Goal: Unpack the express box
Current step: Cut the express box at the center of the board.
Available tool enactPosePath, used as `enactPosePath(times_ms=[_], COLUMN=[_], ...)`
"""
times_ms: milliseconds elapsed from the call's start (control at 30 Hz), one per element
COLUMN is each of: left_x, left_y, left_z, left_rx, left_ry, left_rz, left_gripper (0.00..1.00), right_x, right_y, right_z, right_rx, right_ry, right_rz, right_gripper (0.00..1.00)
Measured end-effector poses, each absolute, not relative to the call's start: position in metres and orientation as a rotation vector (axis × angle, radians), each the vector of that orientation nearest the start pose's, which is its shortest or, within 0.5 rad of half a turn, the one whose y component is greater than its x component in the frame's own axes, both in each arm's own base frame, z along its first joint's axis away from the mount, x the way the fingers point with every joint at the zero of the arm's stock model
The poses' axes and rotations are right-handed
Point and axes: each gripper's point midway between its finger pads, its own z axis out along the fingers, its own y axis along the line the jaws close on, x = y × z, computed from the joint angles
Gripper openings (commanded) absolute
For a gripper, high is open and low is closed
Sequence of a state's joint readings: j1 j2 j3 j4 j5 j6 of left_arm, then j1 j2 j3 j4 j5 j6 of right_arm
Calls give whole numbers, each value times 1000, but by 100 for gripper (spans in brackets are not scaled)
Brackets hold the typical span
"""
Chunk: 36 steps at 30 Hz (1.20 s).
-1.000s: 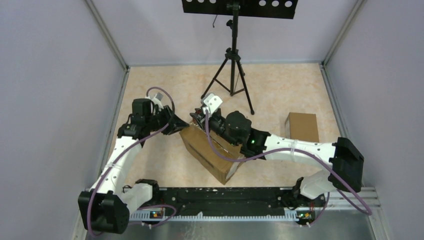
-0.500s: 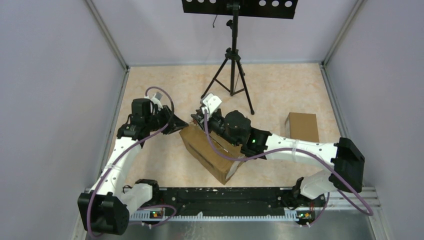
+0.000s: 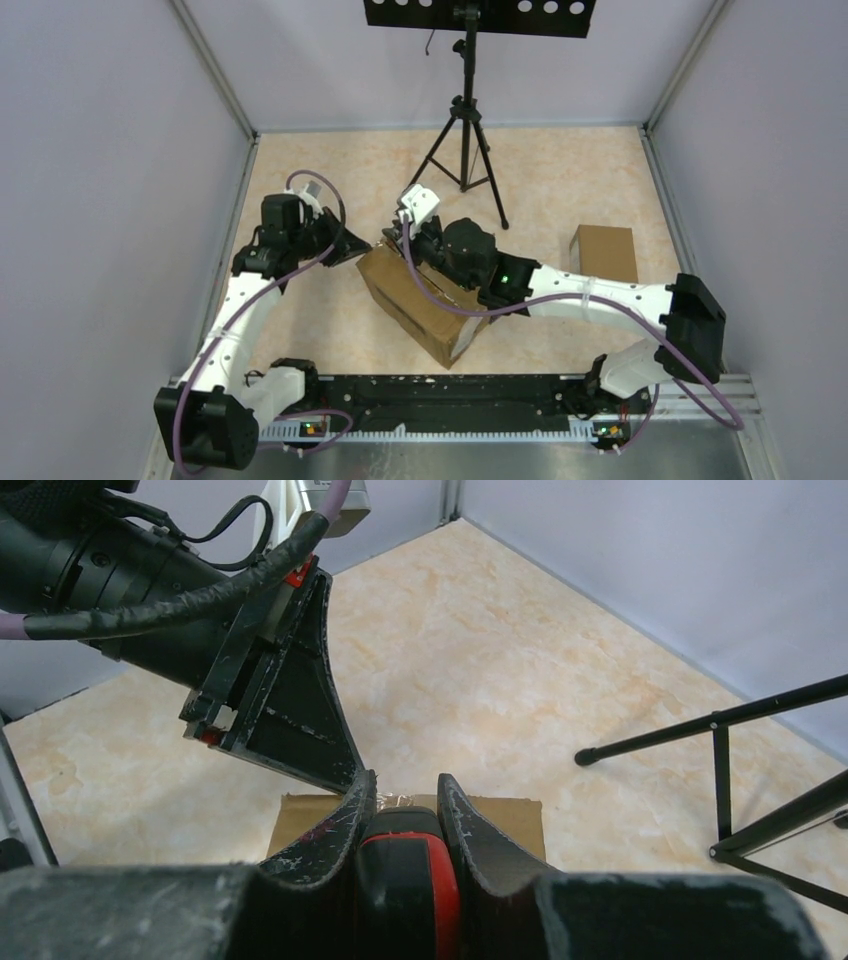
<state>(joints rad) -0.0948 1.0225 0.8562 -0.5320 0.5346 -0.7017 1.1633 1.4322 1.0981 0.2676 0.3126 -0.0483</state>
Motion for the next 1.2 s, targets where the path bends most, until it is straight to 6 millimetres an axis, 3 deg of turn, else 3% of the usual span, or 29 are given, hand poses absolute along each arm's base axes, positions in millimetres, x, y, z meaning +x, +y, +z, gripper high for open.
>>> enactPosePath(times_ms=[267,400,533,700,800,933,1200], left_x=[273,283,295,301,300,292,295], left_y=[-117,-110,-105,-118,-130,-140,-143], left_z=[202,218,244,261,250,221,222], left_rx=[-439,-408,-376,-362,-397,-510,-567], left_ry=[2317,2297,2251,2196,2191,2228,2163], left_rz=[-861,-821,-811,-933,-1053,-1180,-1243], left_gripper=[0,17,26,41,46,49,51], right_x=[242,248,251,252,253,254,254], right_y=[434,446,448,447,446,444,442], right_z=[297,296,300,301,296,295,294], right_rx=[-772,-765,-741,-707,-688,-658,-635], right_ry=[1468,1449,1436,1427,1425,1420,1424], right_rz=[621,646,659,673,678,690,699], right_gripper=[0,0,0,0,0,0,0])
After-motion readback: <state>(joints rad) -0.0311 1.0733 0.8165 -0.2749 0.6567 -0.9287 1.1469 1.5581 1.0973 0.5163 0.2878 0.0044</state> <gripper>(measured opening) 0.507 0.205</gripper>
